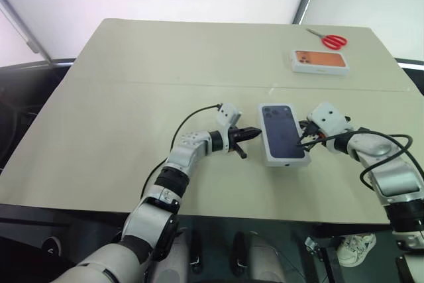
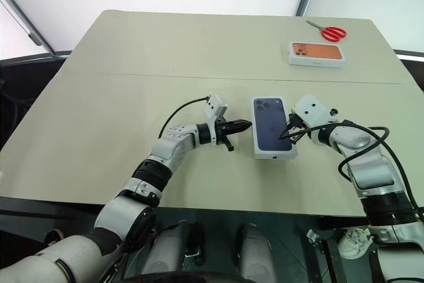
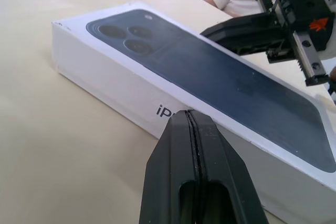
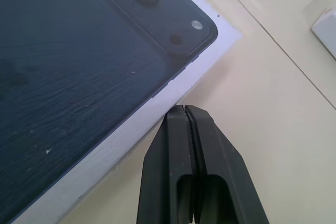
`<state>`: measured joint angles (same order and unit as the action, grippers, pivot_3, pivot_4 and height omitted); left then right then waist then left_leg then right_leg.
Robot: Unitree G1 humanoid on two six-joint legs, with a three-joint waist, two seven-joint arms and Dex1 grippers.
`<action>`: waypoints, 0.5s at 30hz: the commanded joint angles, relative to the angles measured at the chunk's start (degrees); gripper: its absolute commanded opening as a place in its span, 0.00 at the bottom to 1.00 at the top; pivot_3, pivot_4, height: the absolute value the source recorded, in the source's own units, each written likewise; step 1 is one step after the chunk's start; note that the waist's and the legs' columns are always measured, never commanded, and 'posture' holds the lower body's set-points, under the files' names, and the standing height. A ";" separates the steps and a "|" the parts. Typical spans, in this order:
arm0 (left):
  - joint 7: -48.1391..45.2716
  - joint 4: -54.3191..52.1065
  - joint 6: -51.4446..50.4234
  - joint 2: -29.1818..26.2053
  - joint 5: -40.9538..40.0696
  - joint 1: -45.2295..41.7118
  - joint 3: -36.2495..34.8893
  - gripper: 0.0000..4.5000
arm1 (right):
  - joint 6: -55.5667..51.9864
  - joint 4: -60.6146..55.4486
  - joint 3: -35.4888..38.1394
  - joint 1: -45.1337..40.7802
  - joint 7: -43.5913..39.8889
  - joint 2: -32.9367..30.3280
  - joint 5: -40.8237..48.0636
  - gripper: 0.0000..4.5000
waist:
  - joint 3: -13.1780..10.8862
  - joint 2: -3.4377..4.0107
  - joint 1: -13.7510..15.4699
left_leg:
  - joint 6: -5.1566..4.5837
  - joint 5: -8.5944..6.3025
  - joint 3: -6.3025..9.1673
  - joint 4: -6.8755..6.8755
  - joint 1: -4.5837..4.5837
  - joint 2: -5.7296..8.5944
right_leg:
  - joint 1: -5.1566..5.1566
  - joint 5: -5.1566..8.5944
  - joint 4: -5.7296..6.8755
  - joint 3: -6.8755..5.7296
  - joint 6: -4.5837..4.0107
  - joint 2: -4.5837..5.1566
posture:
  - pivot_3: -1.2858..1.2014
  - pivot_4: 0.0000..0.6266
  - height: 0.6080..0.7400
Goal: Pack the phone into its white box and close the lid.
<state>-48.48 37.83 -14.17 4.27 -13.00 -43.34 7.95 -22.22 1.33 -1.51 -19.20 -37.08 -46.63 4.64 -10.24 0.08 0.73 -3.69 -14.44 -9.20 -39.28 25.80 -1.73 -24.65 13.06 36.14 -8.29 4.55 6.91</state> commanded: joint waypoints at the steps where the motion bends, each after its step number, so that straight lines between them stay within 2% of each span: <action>1: -0.75 -2.18 -0.06 1.26 0.21 -0.92 1.22 0.00 | 0.22 -0.99 0.61 -1.17 -0.90 0.64 -0.08 0.01 | 0.00 0.00 -0.03 | 0.00 0.00 0.00 0.00 0.00 0.00 | 0.00 0.00 0.00 0.00 0.00 0.00 | 0.52 0.24 0.98; 9: -0.40 -3.70 0.03 0.21 0.88 0.64 1.01 0.00 | -0.09 -1.69 0.81 -0.76 -2.01 0.23 -0.81 0.01 | 0.00 0.00 -0.09 | 0.00 0.00 0.00 0.00 -0.01 0.00 | 0.00 0.00 0.01 0.00 0.00 -0.02 | 0.52 0.24 0.98; 15: 1.54 -6.06 -1.80 -1.26 -1.56 -2.00 -2.69 0.00 | 0.34 2.26 5.56 -5.99 0.86 1.22 0.43 0.01 | 0.00 0.00 -0.24 | 0.02 0.01 0.00 0.00 -0.02 -0.01 | -0.01 0.00 0.03 0.01 0.00 -0.02 | 0.52 0.24 0.98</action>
<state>-47.49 33.92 -16.65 2.69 -13.22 -43.08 6.68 -22.65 3.71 0.54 -22.72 -37.45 -45.84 3.79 -10.24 0.08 0.49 -3.67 -14.42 -9.20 -39.28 25.77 -1.75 -24.66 13.06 36.17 -8.29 4.55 6.87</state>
